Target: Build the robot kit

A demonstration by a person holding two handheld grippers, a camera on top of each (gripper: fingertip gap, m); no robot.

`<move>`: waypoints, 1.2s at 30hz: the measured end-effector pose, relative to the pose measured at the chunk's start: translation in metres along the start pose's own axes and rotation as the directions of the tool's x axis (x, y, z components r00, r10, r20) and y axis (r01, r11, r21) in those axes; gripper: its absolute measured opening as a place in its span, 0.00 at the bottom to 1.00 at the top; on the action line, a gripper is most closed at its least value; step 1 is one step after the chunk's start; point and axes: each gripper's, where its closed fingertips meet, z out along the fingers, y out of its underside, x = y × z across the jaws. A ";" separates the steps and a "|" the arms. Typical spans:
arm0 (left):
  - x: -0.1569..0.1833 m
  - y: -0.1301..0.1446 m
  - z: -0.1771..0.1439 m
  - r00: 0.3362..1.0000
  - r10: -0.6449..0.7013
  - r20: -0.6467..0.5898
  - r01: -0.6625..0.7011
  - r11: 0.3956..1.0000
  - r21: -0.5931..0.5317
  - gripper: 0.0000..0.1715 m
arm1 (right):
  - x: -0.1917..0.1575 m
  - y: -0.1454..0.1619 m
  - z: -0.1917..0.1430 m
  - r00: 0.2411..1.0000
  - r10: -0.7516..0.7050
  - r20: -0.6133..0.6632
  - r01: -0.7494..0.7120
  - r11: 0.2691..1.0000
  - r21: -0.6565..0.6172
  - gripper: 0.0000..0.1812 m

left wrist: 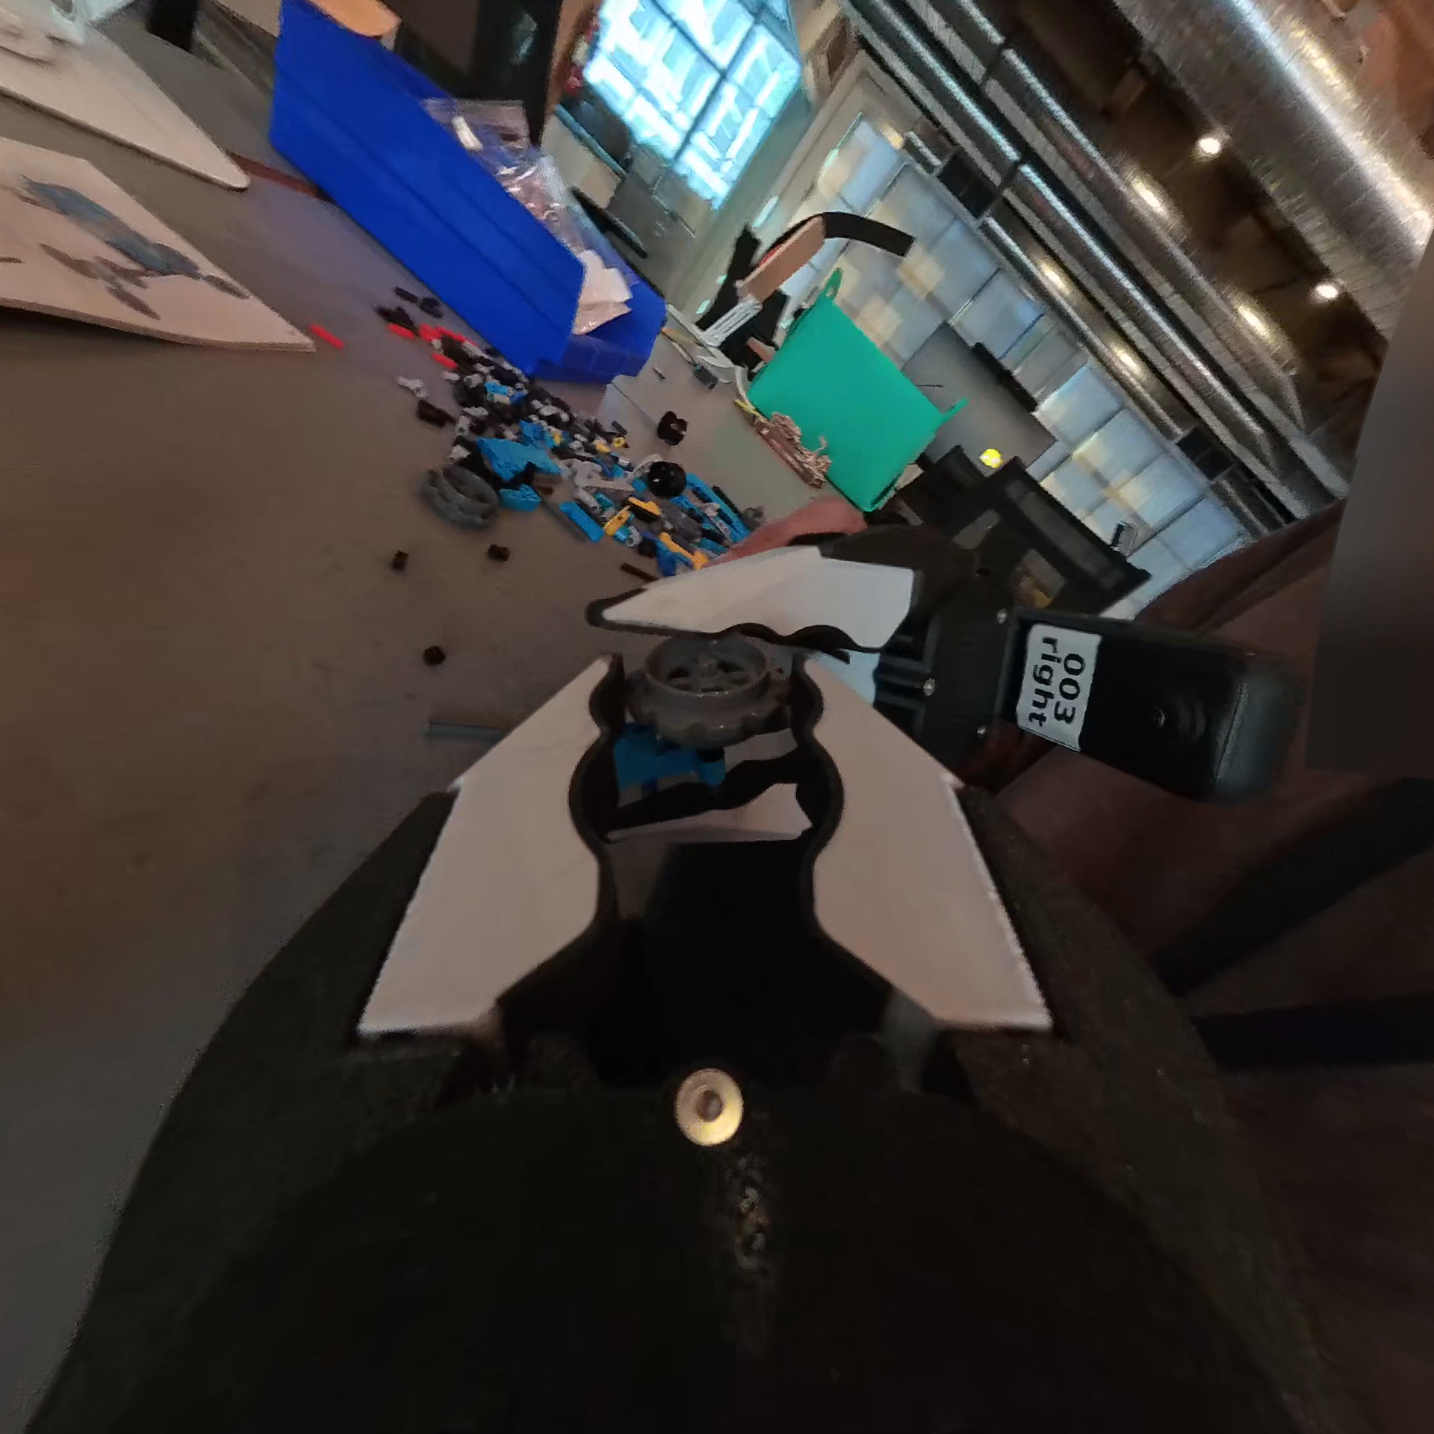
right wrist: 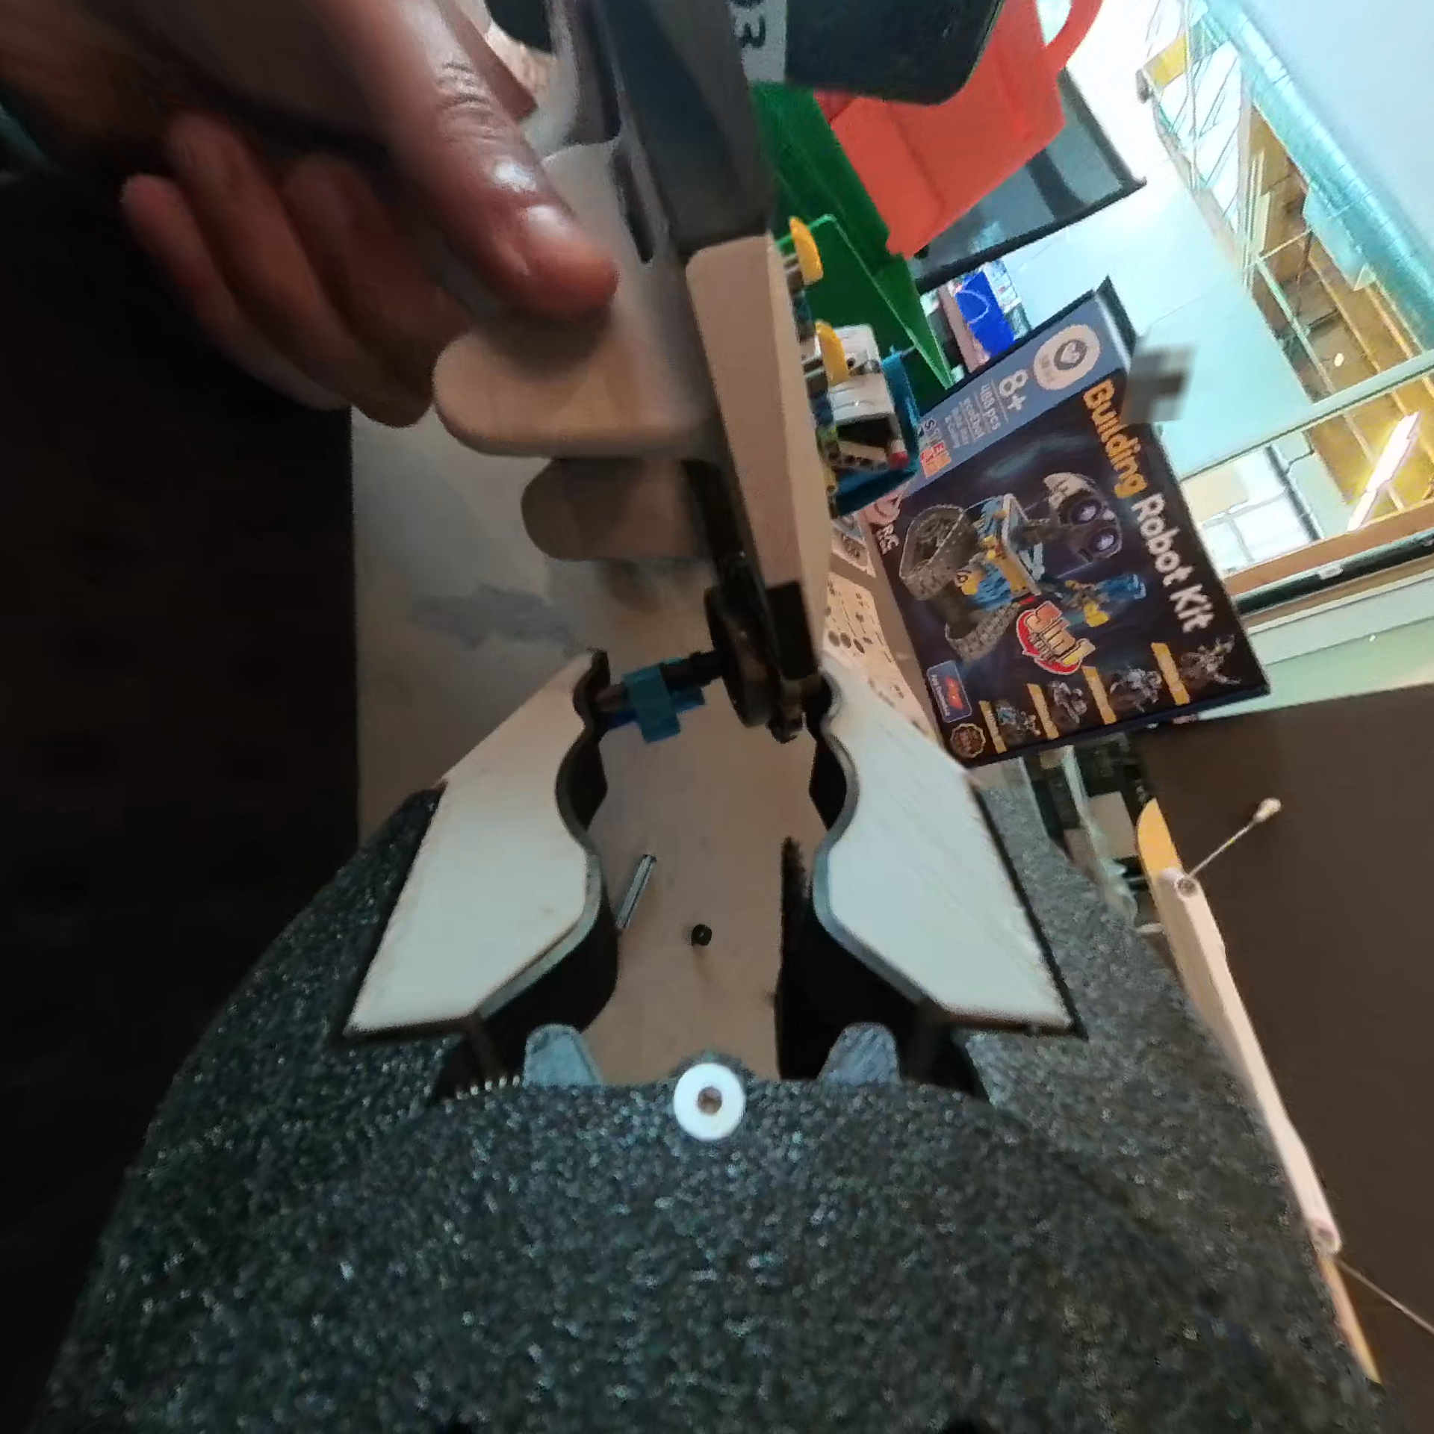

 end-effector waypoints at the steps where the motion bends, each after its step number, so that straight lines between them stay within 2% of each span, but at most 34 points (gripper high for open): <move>1: -0.001 0.001 0.001 1.000 -0.002 0.009 0.002 1.000 -0.002 0.24 | -0.001 0.004 0.002 1.000 0.002 0.012 -0.002 1.000 -0.019 0.28; 5: -0.004 0.005 0.002 1.000 -0.012 0.022 0.012 1.000 -0.020 0.24 | -0.008 0.007 0.001 0.994 0.065 0.086 -0.061 0.997 -0.042 0.27; 8: -0.007 0.003 0.001 0.999 -0.033 0.030 0.033 0.999 -0.010 0.24 | -0.007 0.006 0.005 0.977 0.172 0.123 -0.170 0.985 -0.030 0.28; 10: -0.009 0.002 0.002 0.998 -0.052 0.027 0.053 0.999 -0.006 0.24 | 0.002 0.006 0.007 0.969 0.227 0.094 -0.226 0.974 -0.015 0.28; 12: -0.011 0.002 0.002 0.997 -0.068 0.030 0.069 0.998 -0.009 0.28 | 0.012 0.012 0.010 0.973 0.229 0.035 -0.228 0.973 -0.036 0.28; 15: -0.016 -0.003 -0.001 0.995 -0.098 0.036 0.097 0.995 0.030 0.20 | 0.014 0.016 0.016 0.978 0.207 -0.002 -0.207 0.977 -0.054 0.28; 19: -0.023 -0.007 -0.003 0.986 -0.165 0.020 0.164 0.985 0.051 0.19 | 0.017 0.015 0.020 0.987 0.158 -0.036 -0.159 0.986 -0.046 0.28; 23: -0.032 -0.011 -0.006 0.979 -0.194 0.060 0.189 0.978 0.088 0.18 | 0.021 0.021 0.024 0.975 0.220 -0.033 -0.221 0.974 -0.047 0.28; 28: -0.034 -0.008 0.000 0.978 -0.192 0.079 0.187 0.980 0.066 0.10 | 0.026 0.016 0.029 0.963 0.266 -0.042 -0.268 0.963 -0.030 0.28; 29: -0.034 -0.010 -0.001 0.980 -0.183 0.079 0.176 0.981 0.082 0.03 | 0.025 0.017 0.030 0.965 0.258 -0.046 -0.260 0.965 -0.037 0.29; 33: -0.026 -0.012 -0.001 0.990 -0.123 0.069 0.117 0.989 0.088 0.03 | 0.024 0.014 0.026 0.961 0.273 -0.035 -0.274 0.962 -0.015 0.29; 36: -0.023 -0.013 -0.003 0.993 -0.108 0.056 0.102 0.991 0.089 0.03 | 0.020 0.007 0.020 0.946 0.324 0.028 -0.325 0.945 0.021 0.31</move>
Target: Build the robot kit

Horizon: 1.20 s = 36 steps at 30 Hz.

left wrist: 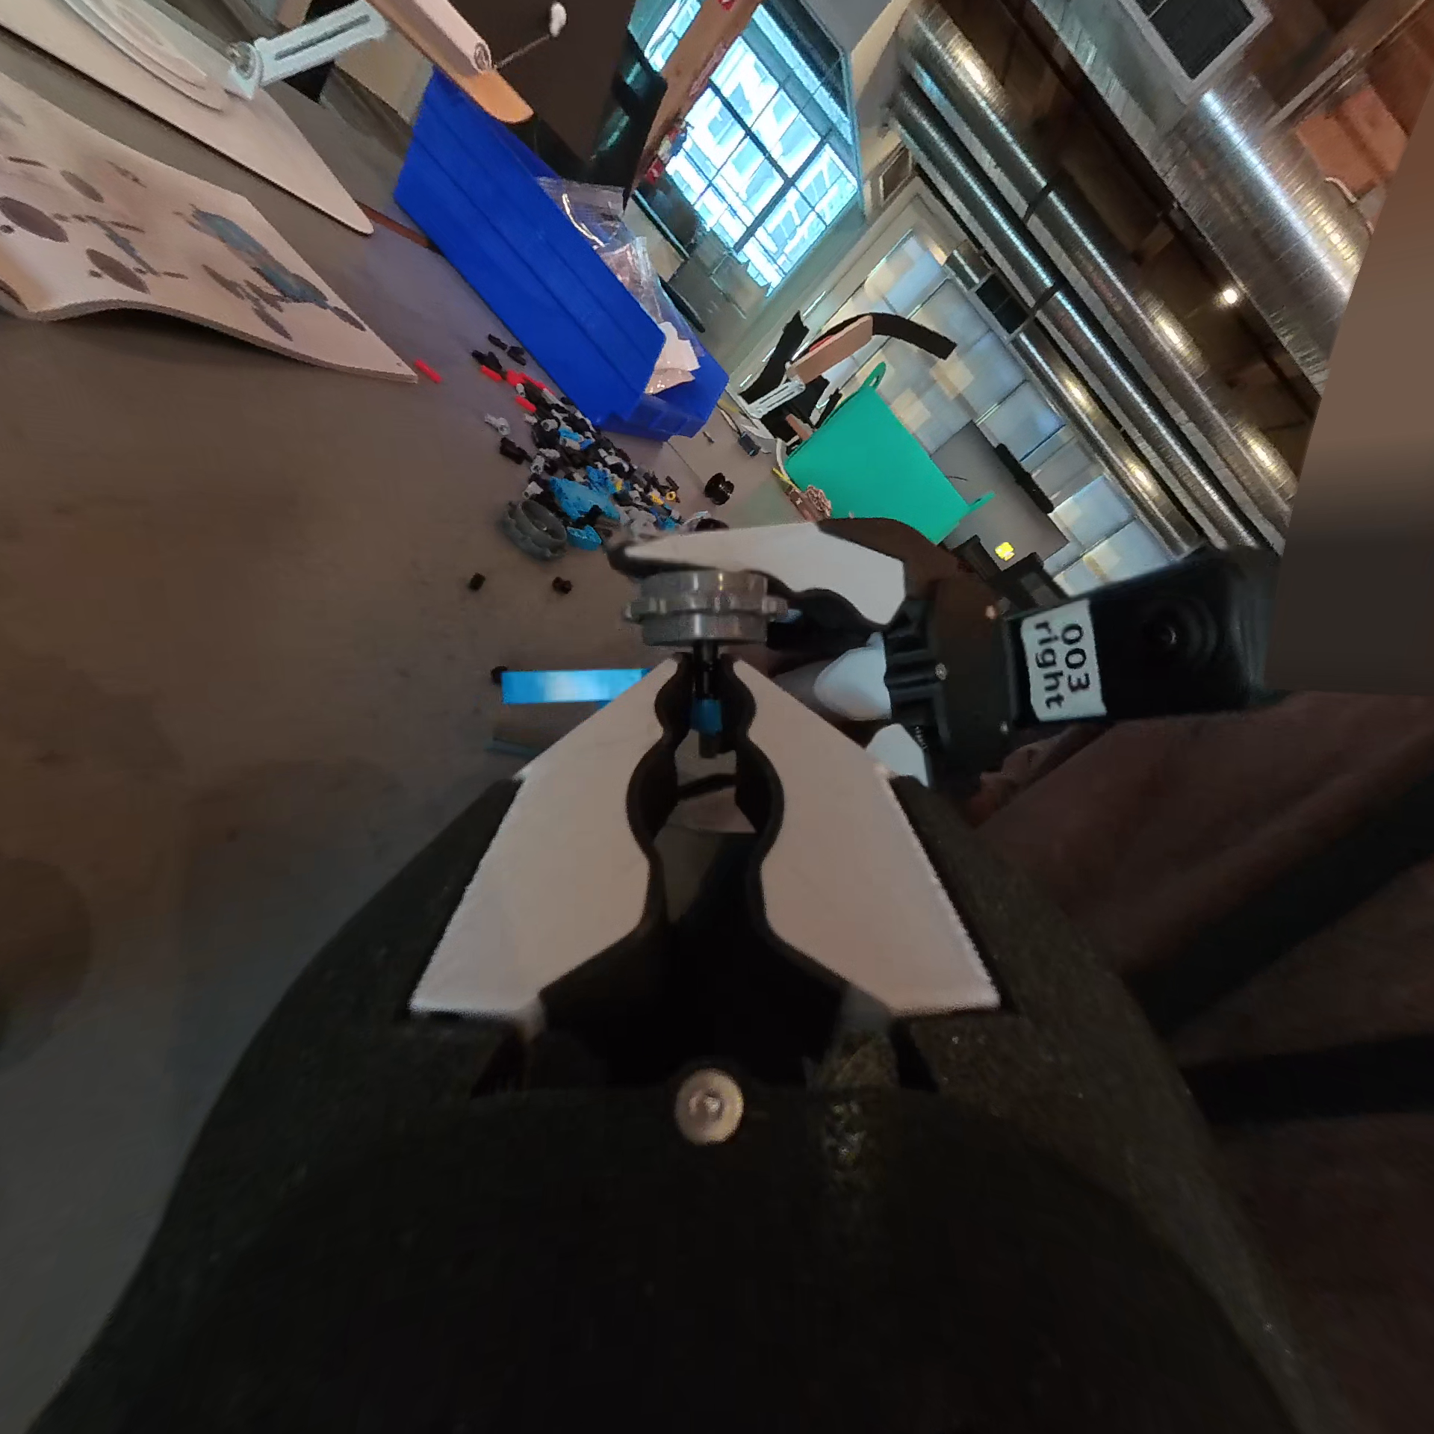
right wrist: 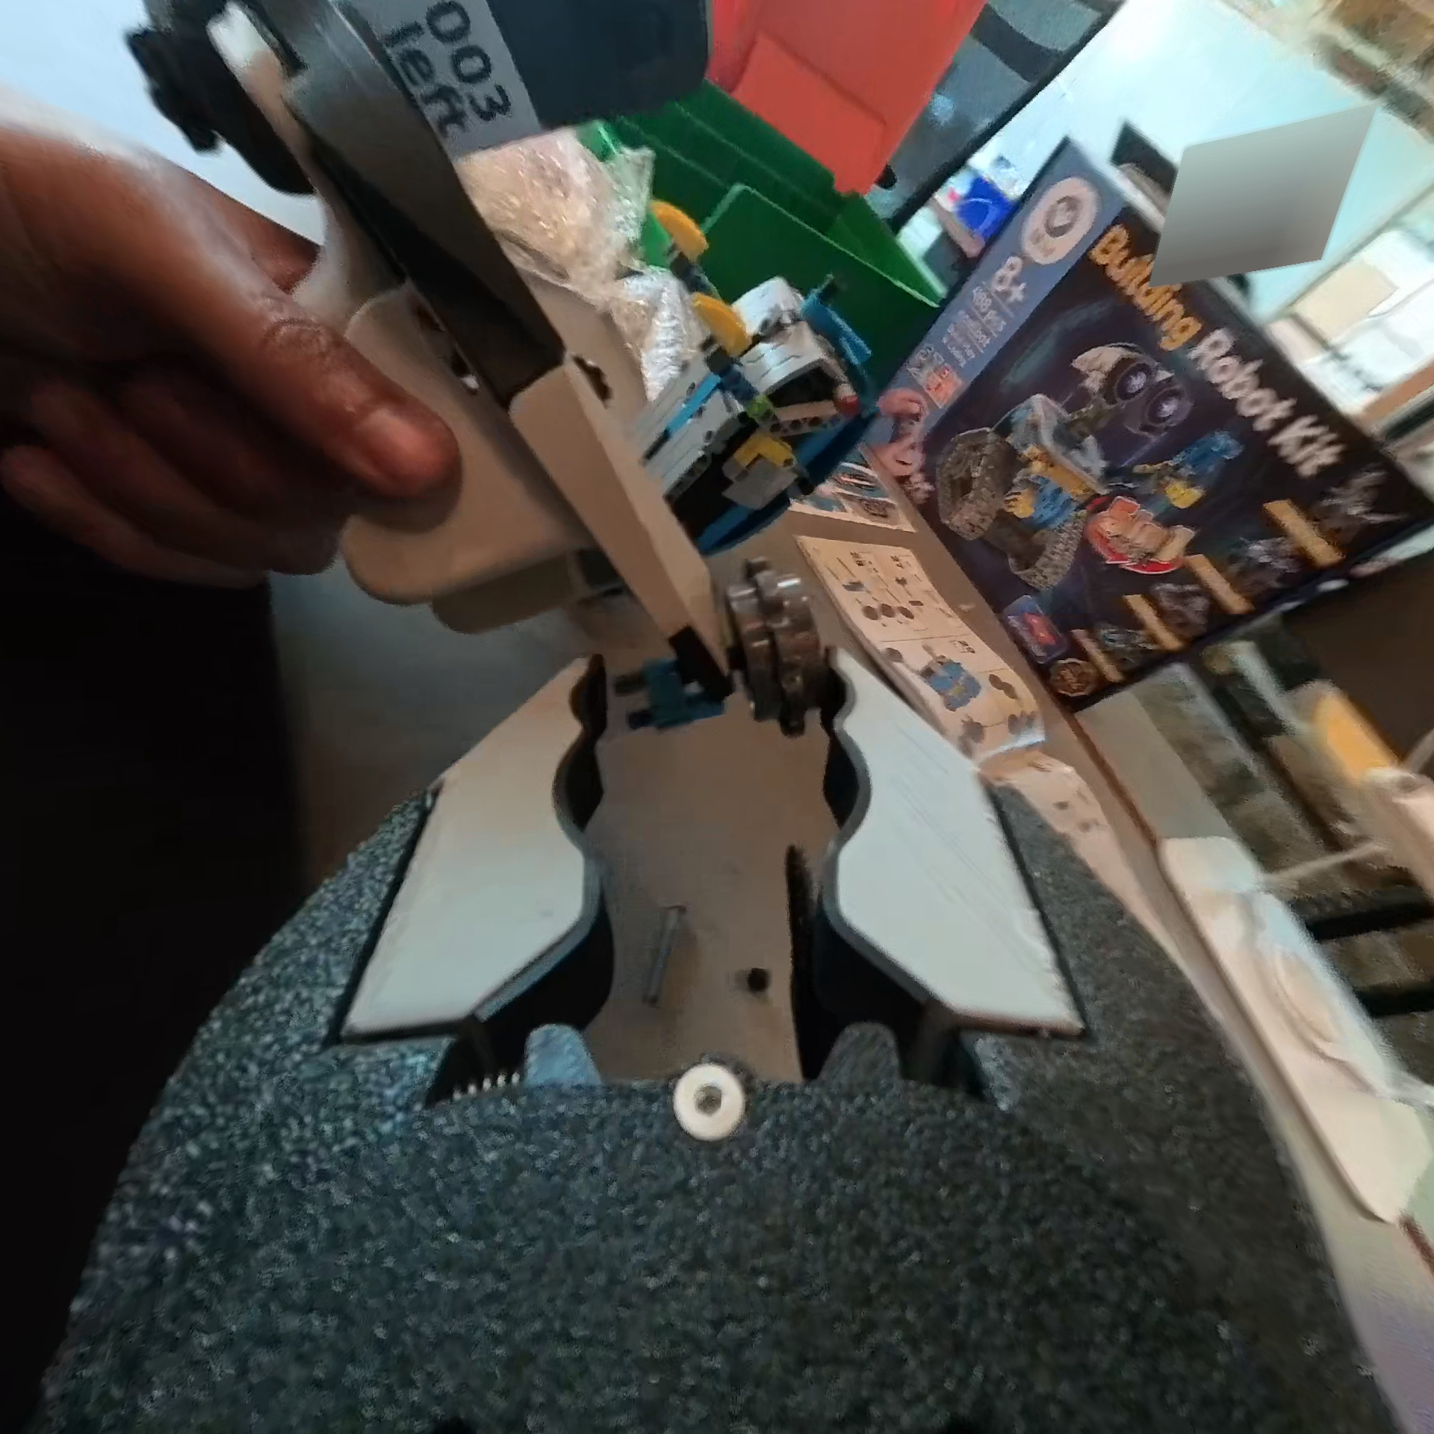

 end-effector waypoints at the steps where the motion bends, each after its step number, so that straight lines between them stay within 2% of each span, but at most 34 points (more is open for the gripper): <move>1: 0.000 -0.002 -0.002 1.000 -0.003 -0.005 0.003 1.000 0.006 0.03 | -0.004 0.001 -0.002 0.998 0.041 0.047 -0.041 0.999 -0.001 0.32; 3: 0.000 -0.003 -0.005 1.000 0.001 -0.019 -0.001 1.000 0.000 0.03 | -0.009 0.007 -0.009 0.981 0.127 0.143 -0.126 0.992 -0.021 0.39; 6: 0.000 0.000 -0.006 0.998 0.067 -0.012 -0.067 0.996 -0.052 0.03 | 0.000 0.027 -0.025 0.913 0.319 0.253 -0.303 0.948 -0.100 0.38; 7: -0.001 0.001 -0.006 0.995 0.103 0.000 -0.103 0.992 -0.068 0.03 | 0.007 0.037 -0.029 0.867 0.412 0.282 -0.385 0.911 -0.147 0.36; 8: -0.003 0.001 -0.007 0.989 0.144 0.019 -0.142 0.987 -0.077 0.03 | 0.017 0.054 -0.031 0.815 0.509 0.276 -0.463 0.859 -0.217 0.32; 9: -0.004 0.000 -0.008 0.983 0.182 0.035 -0.179 0.980 -0.084 0.03 | 0.028 0.071 -0.031 0.772 0.585 0.247 -0.522 0.806 -0.278 0.32; 11: -0.004 -0.002 -0.009 0.962 0.267 0.061 -0.261 0.962 -0.080 0.04 | 0.038 0.090 -0.034 0.672 0.701 0.240 -0.615 0.708 -0.348 0.23; 13: -0.002 -0.005 -0.010 0.934 0.348 0.079 -0.343 0.936 -0.074 0.03 | 0.038 0.091 -0.037 0.619 0.733 0.282 -0.641 0.678 -0.359 0.15; 15: -0.002 -0.007 -0.010 0.912 0.400 0.089 -0.395 0.916 -0.066 0.04 | 0.034 0.096 -0.034 0.672 0.689 0.270 -0.578 0.717 -0.391 0.16; 17: -0.003 -0.007 -0.009 0.919 0.386 0.075 -0.382 0.922 -0.066 0.03 | 0.023 0.109 -0.028 0.754 0.600 0.266 -0.447 0.766 -0.462 0.16; 19: -0.005 -0.010 -0.009 0.932 0.358 0.063 -0.355 0.934 -0.051 0.03 | 0.015 0.117 -0.024 0.801 0.522 0.292 -0.339 0.798 -0.498 0.14; 22: -0.007 -0.014 -0.011 0.947 0.317 0.046 -0.316 0.948 -0.021 0.03 | 0.007 0.119 -0.021 0.785 0.509 0.352 -0.307 0.814 -0.493 0.13; 26: -0.008 -0.016 -0.012 0.955 0.293 0.036 -0.293 0.956 -0.007 0.03 | 0.012 0.118 -0.022 0.785 0.501 0.364 -0.315 0.829 -0.462 0.13; 31: -0.007 -0.016 -0.012 0.955 0.295 0.034 -0.294 0.956 -0.009 0.04 | 0.000 0.113 -0.019 0.770 0.487 0.412 -0.292 0.843 -0.452 0.12; 36: -0.008 -0.017 -0.014 0.957 0.289 0.038 -0.289 0.957 0.002 0.04 | 0.004 0.110 -0.019 0.780 0.477 0.405 -0.292 0.850 -0.438 0.10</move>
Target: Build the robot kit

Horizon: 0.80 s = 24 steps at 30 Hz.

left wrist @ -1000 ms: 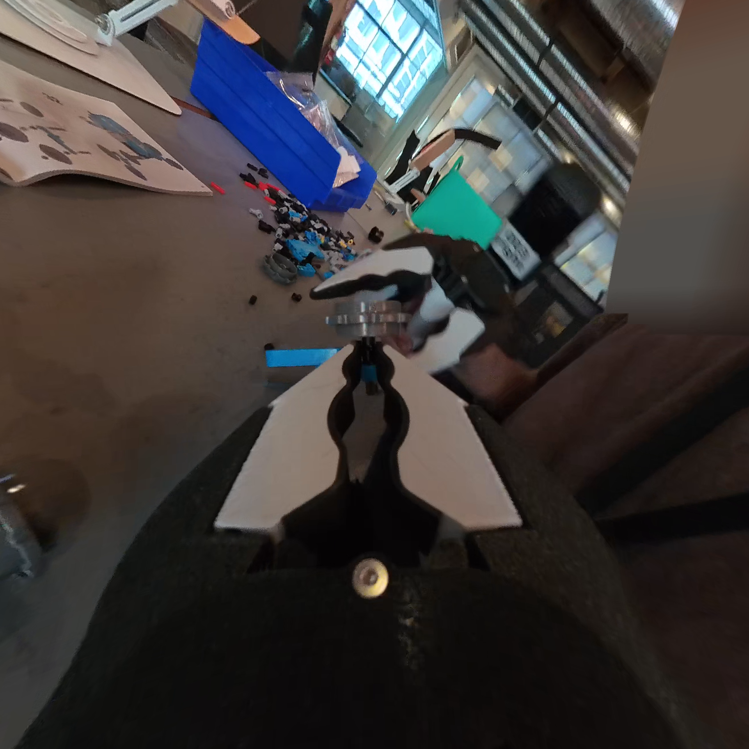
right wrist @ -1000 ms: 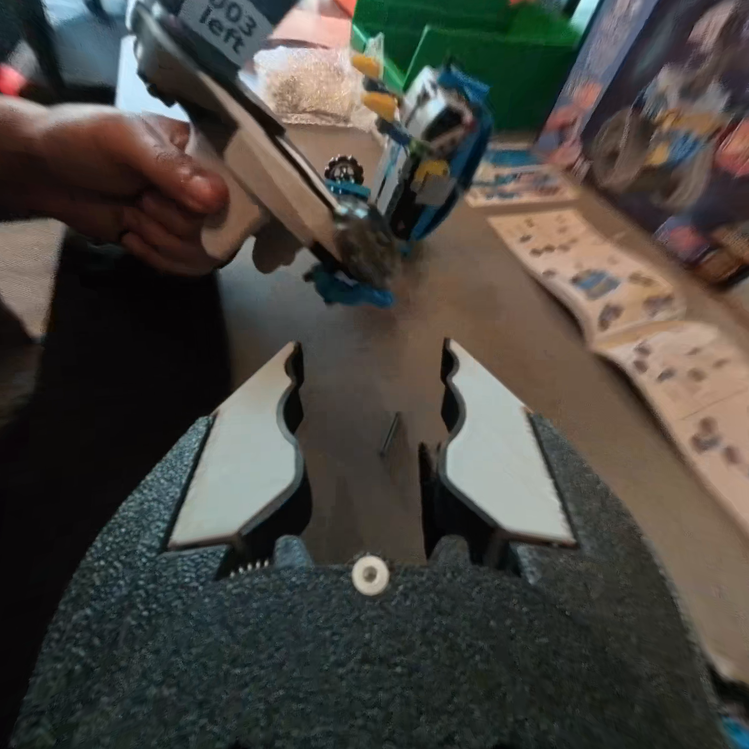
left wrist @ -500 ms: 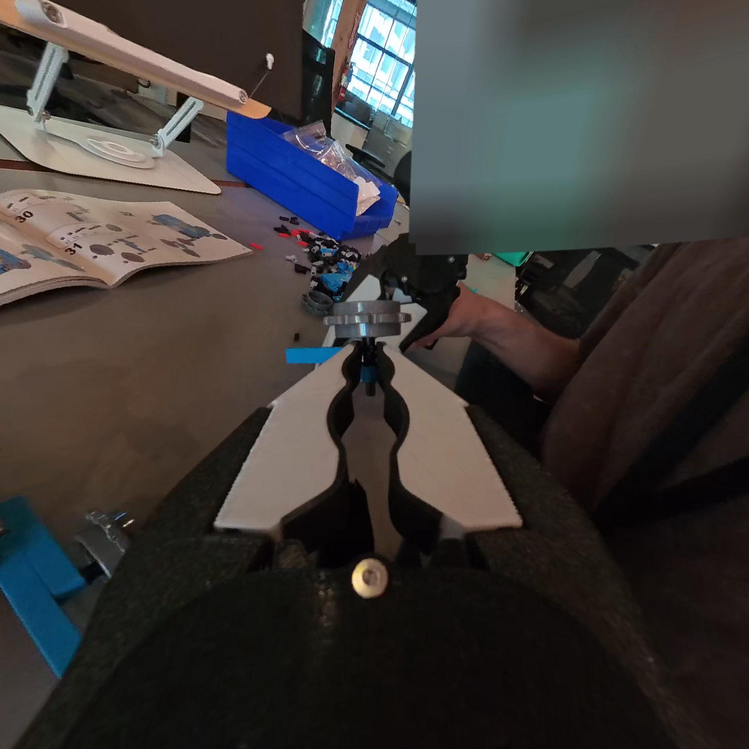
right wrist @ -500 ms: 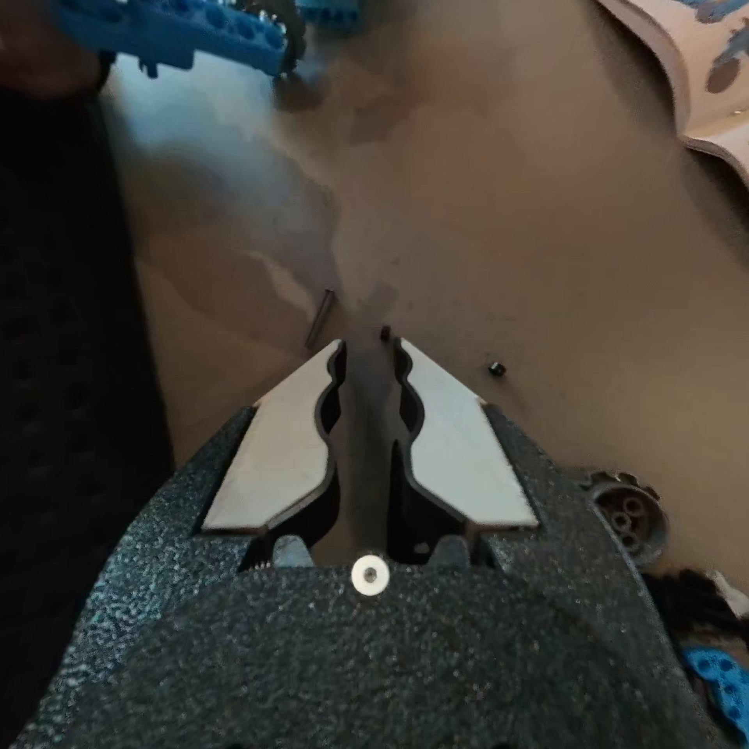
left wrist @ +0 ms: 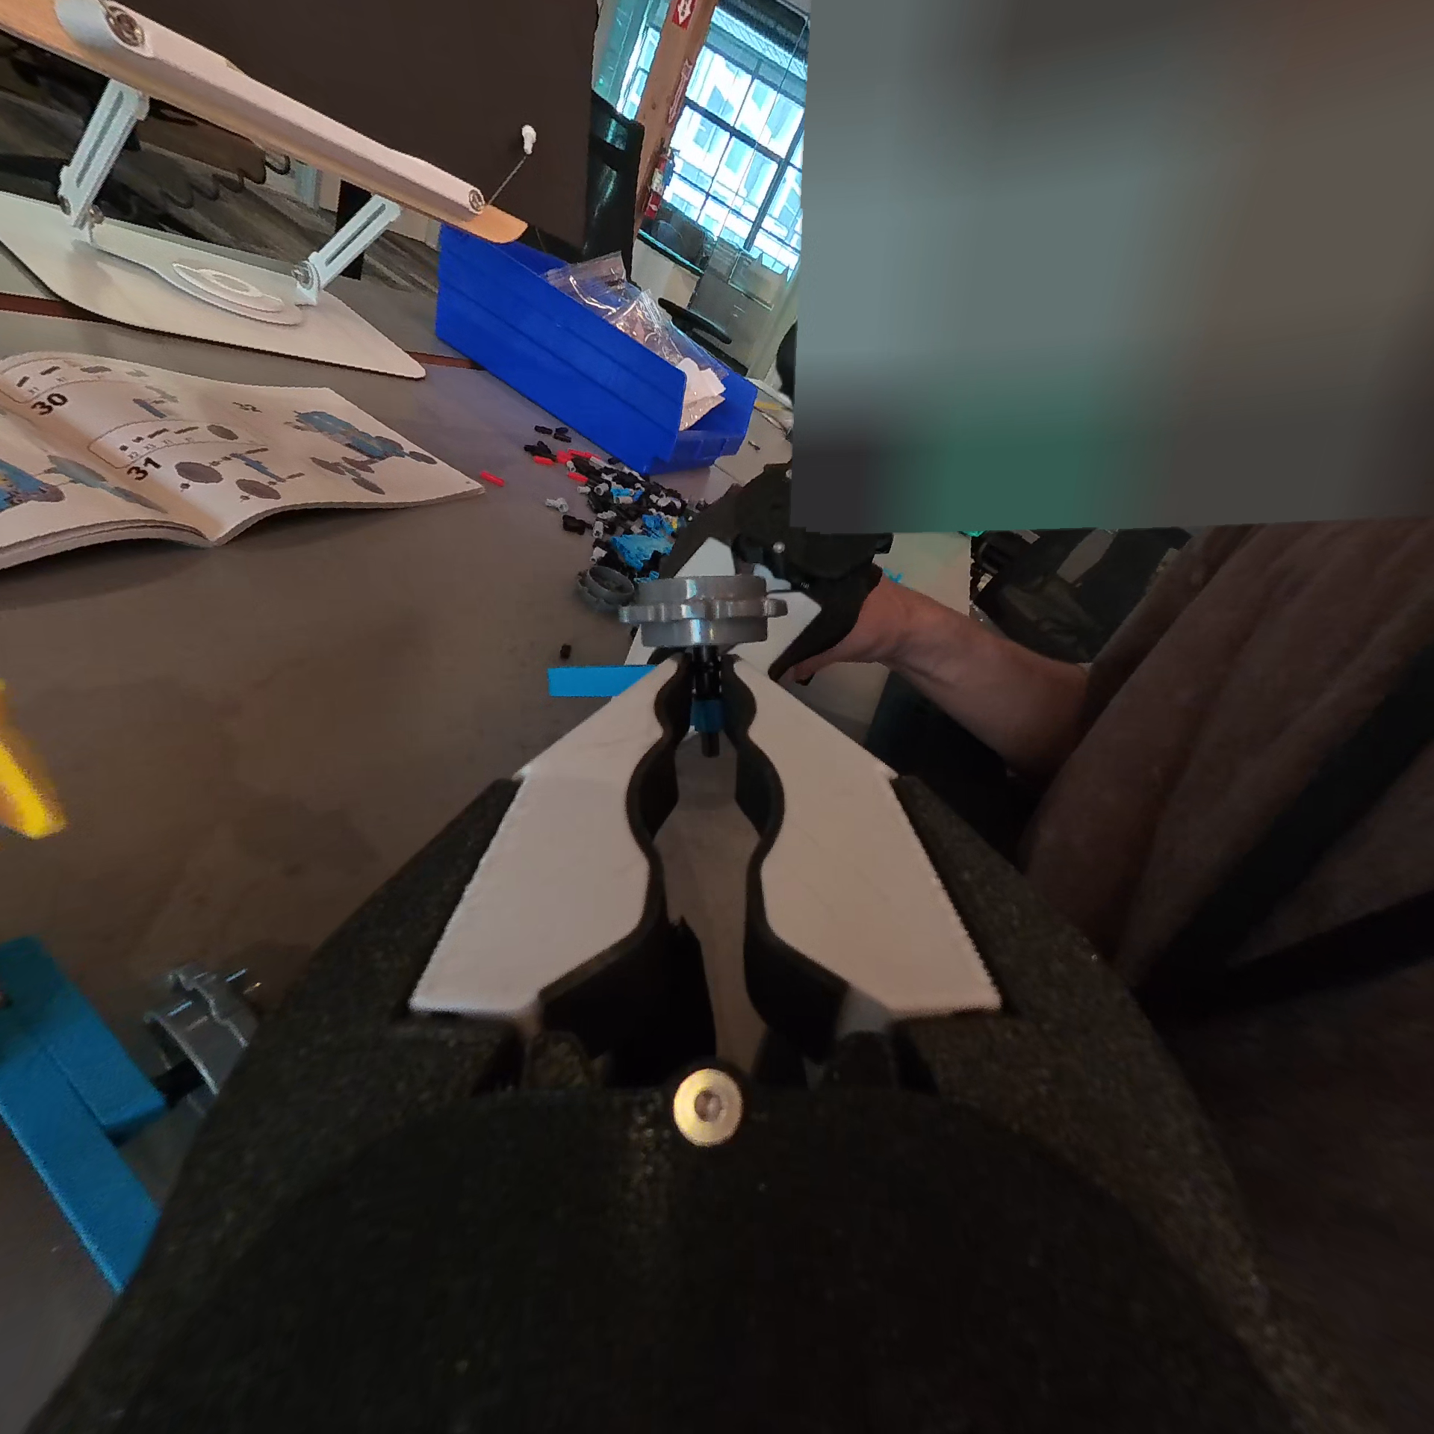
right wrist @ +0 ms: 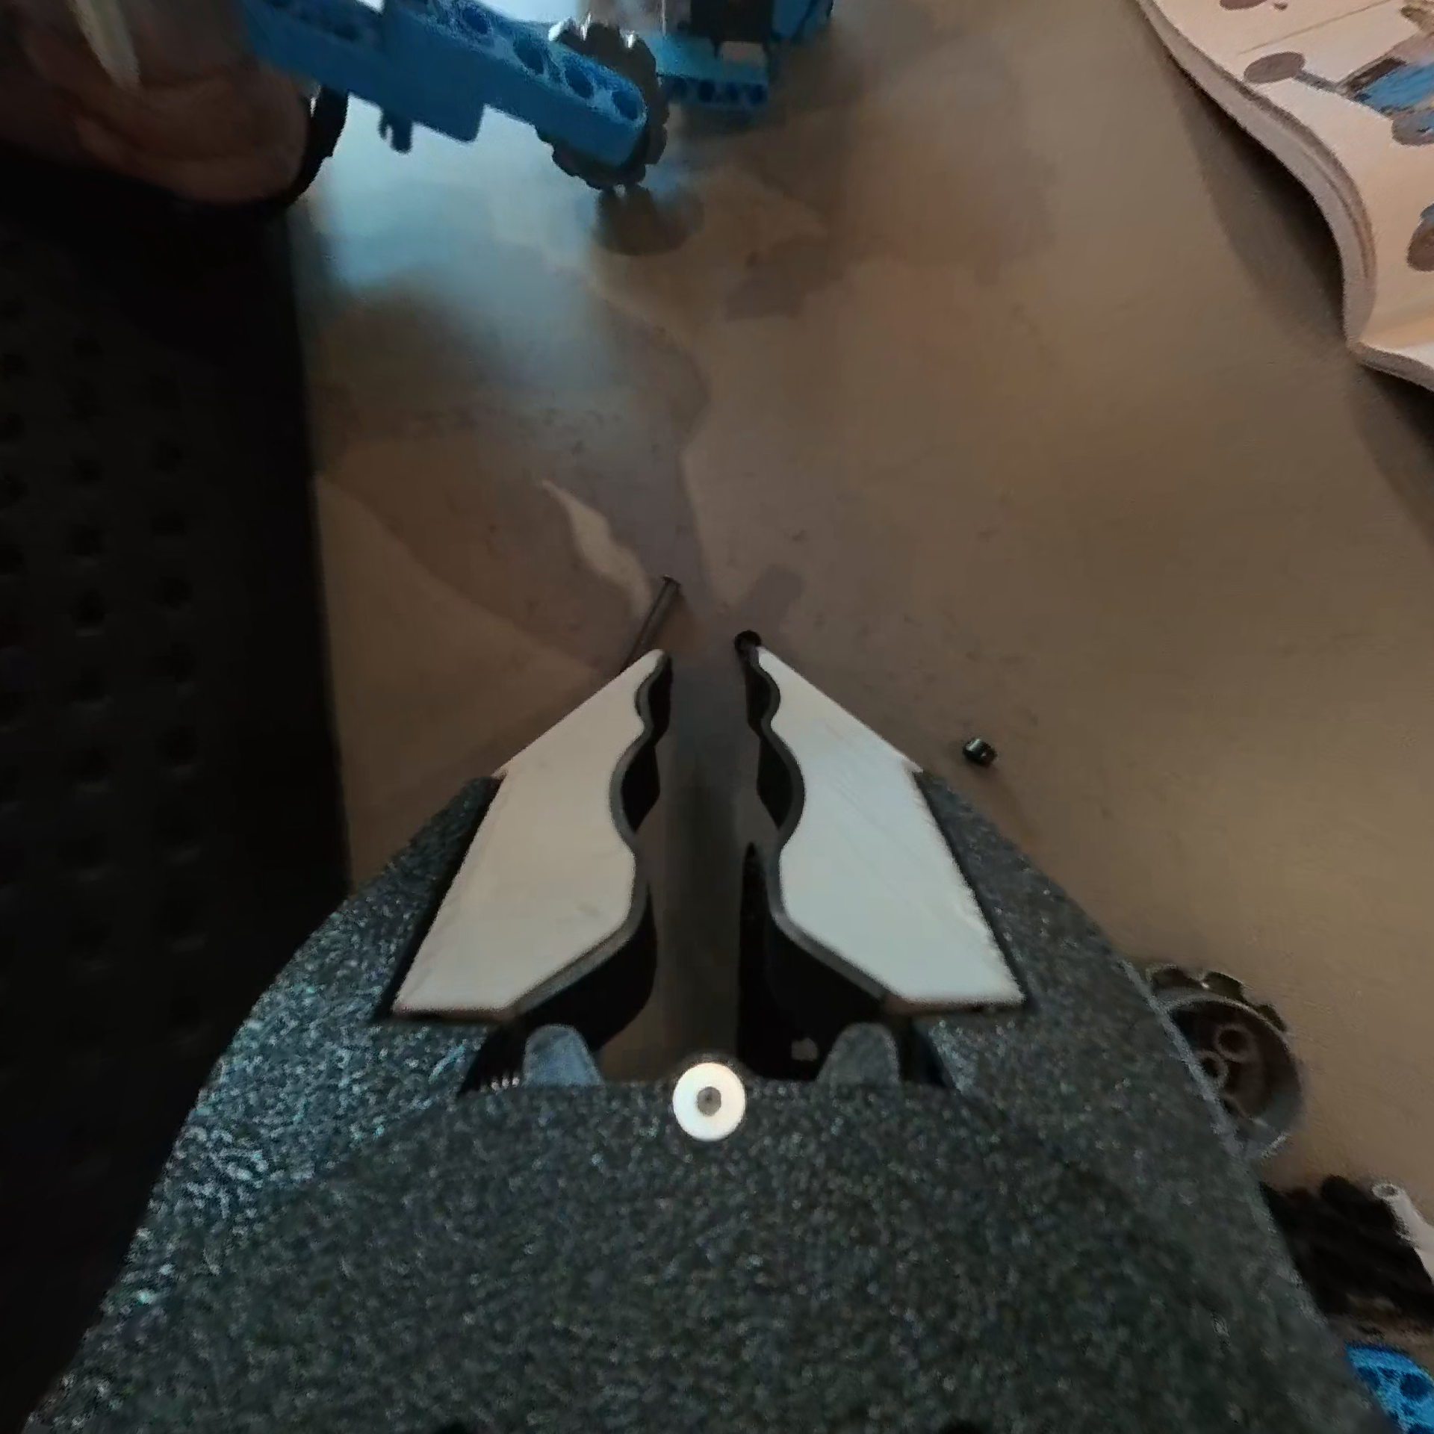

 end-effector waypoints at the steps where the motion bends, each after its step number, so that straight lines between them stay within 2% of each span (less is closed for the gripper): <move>1: 0.000 0.000 0.000 1.000 -0.002 0.000 0.002 1.000 0.001 0.04 | 0.001 -0.001 -0.001 1.000 0.003 -0.001 -0.003 1.000 0.008 0.10; 6: -0.001 -0.001 -0.001 1.000 -0.014 0.000 0.014 1.000 0.008 0.04 | 0.008 -0.002 0.003 0.998 -0.037 -0.060 0.036 0.999 -0.018 0.09; 11: -0.002 -0.001 -0.002 1.000 -0.016 0.001 0.016 1.000 0.011 0.04 | 0.009 0.000 0.008 0.997 -0.049 -0.059 0.045 0.997 -0.059 0.09; 20: 0.007 0.004 0.002 0.995 0.099 0.018 -0.099 0.995 -0.020 0.03 | 0.008 -0.001 0.012 0.998 -0.041 -0.042 0.039 0.998 -0.047 0.04; 22: 0.005 0.001 0.001 0.988 0.145 0.050 -0.144 0.989 -0.009 0.03 | 0.006 -0.014 0.005 0.999 -0.032 -0.038 0.033 0.999 0.026 0.04; 24: 0.004 0.000 0.000 0.971 0.225 0.085 -0.225 0.974 -0.012 0.03 | -0.003 -0.044 -0.010 0.999 0.021 0.027 -0.026 0.983 0.181 0.04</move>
